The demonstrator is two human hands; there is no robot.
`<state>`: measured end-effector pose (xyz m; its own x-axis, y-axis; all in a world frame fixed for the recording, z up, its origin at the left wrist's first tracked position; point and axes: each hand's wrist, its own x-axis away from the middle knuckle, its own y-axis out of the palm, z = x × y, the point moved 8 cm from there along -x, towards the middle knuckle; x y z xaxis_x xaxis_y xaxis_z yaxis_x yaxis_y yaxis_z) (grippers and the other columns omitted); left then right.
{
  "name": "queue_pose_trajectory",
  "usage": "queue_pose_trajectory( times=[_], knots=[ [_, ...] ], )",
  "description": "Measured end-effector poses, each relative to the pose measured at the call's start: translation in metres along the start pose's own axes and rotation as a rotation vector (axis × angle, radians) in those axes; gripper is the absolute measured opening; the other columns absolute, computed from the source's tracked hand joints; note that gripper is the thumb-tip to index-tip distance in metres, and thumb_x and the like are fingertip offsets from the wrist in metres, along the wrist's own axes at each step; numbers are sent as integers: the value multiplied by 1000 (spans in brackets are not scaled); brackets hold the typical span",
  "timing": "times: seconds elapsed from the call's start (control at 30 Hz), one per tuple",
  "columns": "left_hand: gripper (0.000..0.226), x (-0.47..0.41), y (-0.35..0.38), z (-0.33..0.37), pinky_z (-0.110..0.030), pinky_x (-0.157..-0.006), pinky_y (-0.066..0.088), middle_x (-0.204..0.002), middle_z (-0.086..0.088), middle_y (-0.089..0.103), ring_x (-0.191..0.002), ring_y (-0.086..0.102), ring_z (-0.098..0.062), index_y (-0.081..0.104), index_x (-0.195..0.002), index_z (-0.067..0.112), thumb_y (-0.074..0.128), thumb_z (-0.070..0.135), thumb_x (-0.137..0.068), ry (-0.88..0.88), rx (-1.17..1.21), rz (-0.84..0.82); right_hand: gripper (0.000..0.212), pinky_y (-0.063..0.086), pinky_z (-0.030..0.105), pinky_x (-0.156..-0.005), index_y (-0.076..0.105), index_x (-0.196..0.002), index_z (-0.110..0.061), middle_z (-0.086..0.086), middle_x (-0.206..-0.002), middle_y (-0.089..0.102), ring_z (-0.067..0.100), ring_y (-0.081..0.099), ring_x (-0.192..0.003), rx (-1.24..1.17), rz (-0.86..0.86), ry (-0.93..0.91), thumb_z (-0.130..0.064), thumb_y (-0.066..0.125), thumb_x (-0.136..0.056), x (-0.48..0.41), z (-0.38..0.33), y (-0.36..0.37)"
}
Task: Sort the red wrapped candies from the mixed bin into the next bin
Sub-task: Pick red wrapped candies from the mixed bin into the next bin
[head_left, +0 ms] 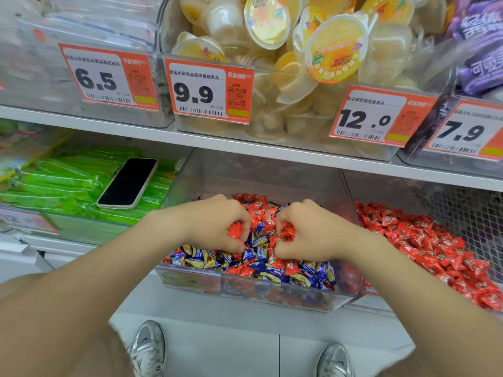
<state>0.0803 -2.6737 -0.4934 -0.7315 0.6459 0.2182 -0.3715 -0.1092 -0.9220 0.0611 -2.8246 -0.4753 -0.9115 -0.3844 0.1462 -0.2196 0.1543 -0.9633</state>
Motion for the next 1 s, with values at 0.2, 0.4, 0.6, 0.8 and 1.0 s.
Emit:
queue_pose_trajectory(
  times=[0.2,0.4,0.6,0.8,1.0],
  knots=[
    [38,2,12,0,-34,-73,46,-81,9,55,-87,55,-5,72,-117,43,83,54,-83,-31,21,-122,45,60,40,-89,78,-118,-32,-11,-106,78,12,70,-98,77,-152,-32,-51,62,-81,2,-2,17],
    [19,-2,4,8,-36,-80,53,-73,6,58,-81,58,-5,74,-107,39,70,30,-90,-1,46,-6,51,56,40,-82,73,-121,-30,-15,-86,61,8,58,-84,140,-200,-59,-66,74,-86,0,-3,23],
    [13,1,-21,11,-26,-63,46,-79,4,70,-62,56,-9,72,-106,43,70,39,-94,34,217,238,34,53,39,-84,74,-100,-32,-9,-89,66,10,54,-92,27,-44,-27,-62,75,-83,1,2,4],
    [11,6,-28,28,-22,-63,44,-75,13,71,-61,59,-2,72,-107,40,72,39,-96,20,438,418,25,45,21,-52,77,-82,-25,-6,-63,69,5,59,-53,-476,266,137,-49,80,-88,44,29,-39],
    [10,9,-25,98,-17,-59,38,-72,18,65,-57,52,-4,68,-107,36,72,36,-97,148,545,457,37,31,24,-40,64,-78,-6,11,-61,56,21,50,-47,-1095,357,477,-36,77,-95,105,104,-28]
  ],
)
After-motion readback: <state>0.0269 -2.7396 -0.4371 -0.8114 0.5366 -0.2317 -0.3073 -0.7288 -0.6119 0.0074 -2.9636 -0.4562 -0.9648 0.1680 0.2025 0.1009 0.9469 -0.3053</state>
